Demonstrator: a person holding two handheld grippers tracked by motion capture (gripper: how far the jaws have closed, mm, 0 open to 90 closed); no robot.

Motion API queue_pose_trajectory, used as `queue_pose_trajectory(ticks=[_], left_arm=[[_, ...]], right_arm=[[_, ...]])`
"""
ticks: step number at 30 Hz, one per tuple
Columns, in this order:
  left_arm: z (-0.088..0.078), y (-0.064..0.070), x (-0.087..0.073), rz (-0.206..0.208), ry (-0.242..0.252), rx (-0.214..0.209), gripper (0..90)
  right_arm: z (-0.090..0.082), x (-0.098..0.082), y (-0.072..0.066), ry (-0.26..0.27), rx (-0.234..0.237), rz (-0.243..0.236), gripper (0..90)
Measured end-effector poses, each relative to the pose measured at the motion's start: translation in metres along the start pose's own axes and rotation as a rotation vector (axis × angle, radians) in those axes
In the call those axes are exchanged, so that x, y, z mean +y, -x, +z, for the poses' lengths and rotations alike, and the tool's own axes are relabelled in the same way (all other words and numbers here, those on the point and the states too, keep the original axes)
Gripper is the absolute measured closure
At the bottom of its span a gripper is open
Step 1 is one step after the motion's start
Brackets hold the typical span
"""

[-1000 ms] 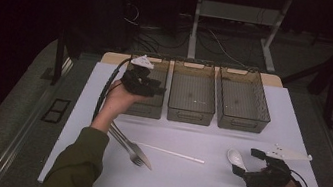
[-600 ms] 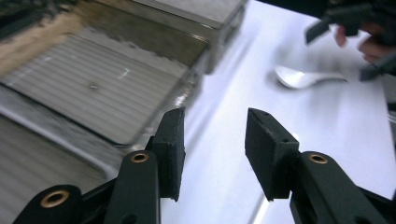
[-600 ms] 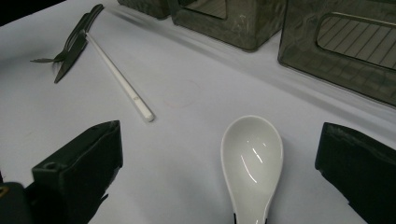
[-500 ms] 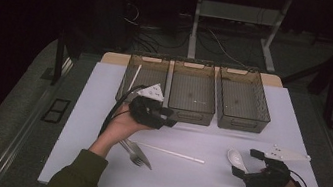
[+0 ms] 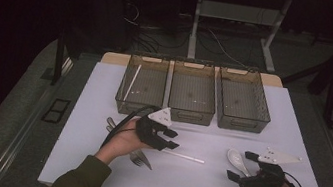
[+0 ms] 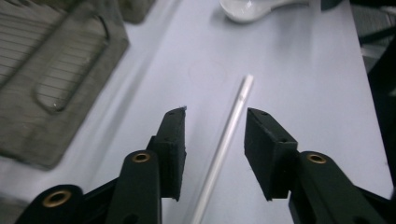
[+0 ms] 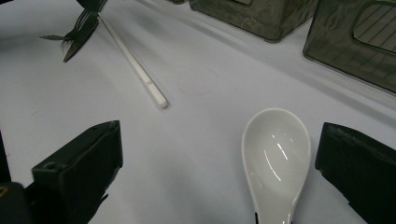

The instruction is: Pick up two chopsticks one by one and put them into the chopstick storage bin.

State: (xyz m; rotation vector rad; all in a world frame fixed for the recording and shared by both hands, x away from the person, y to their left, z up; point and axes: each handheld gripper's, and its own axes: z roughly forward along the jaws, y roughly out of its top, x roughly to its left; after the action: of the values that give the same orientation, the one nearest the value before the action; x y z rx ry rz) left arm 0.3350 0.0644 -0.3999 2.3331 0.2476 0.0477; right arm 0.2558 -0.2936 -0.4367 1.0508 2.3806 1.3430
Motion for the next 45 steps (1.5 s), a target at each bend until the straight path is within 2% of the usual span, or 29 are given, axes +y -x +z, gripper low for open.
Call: queue_pose_trajectory(ticks=[6,9,12,14,20,21,23,24,25,30,31,40,42,45], left_arm=[[0.014,0.004,-0.002,0.041,-0.057,-0.026,68.8],[0.020,0.004,-0.004,0.067,-0.097,-0.025,73.4],[0.027,0.004,-0.006,0.076,-0.122,-0.023,76.5],[0.031,0.002,-0.007,0.104,-0.135,-0.025,77.6],[0.035,-0.001,-0.010,0.110,-0.168,-0.021,79.6],[0.037,-0.001,-0.011,0.099,-0.159,-0.017,79.7],[0.037,-0.003,-0.012,0.112,-0.179,-0.020,80.1],[0.037,-0.003,-0.012,0.107,-0.172,-0.023,80.1],[0.038,-0.003,-0.013,0.083,-0.155,-0.022,80.2],[0.038,-0.005,-0.014,0.078,-0.145,-0.033,81.3],[0.038,-0.007,-0.013,0.088,-0.155,-0.037,81.4],[0.043,-0.016,-0.013,0.015,-0.107,-0.027,82.1],[0.044,-0.019,-0.012,0.013,-0.106,-0.019,82.3],[0.047,-0.022,-0.010,-0.013,-0.100,-0.005,82.4]], right_arm=[[0.001,0.000,0.000,0.000,-0.002,0.006,0.7],[0.000,0.001,0.001,0.004,-0.002,0.005,0.7],[0.000,0.001,0.001,0.003,-0.002,0.005,0.7],[0.000,0.001,0.001,0.003,-0.002,0.004,0.7],[0.000,0.001,0.002,0.004,-0.002,0.006,0.7],[0.000,0.001,0.002,0.004,-0.002,0.006,0.7],[-0.001,0.001,0.002,0.005,-0.003,0.008,0.7],[-0.001,0.001,0.002,0.006,-0.003,0.009,0.7],[-0.001,0.001,0.002,0.007,-0.004,0.010,0.7],[-0.001,0.001,0.002,0.006,-0.003,0.011,0.7],[-0.001,0.001,0.002,0.006,-0.003,0.011,0.7],[-0.001,0.001,0.002,0.008,-0.004,0.013,0.7],[-0.001,0.001,0.002,0.007,-0.005,0.014,0.7],[-0.001,0.001,0.002,0.008,-0.005,0.014,0.7]])
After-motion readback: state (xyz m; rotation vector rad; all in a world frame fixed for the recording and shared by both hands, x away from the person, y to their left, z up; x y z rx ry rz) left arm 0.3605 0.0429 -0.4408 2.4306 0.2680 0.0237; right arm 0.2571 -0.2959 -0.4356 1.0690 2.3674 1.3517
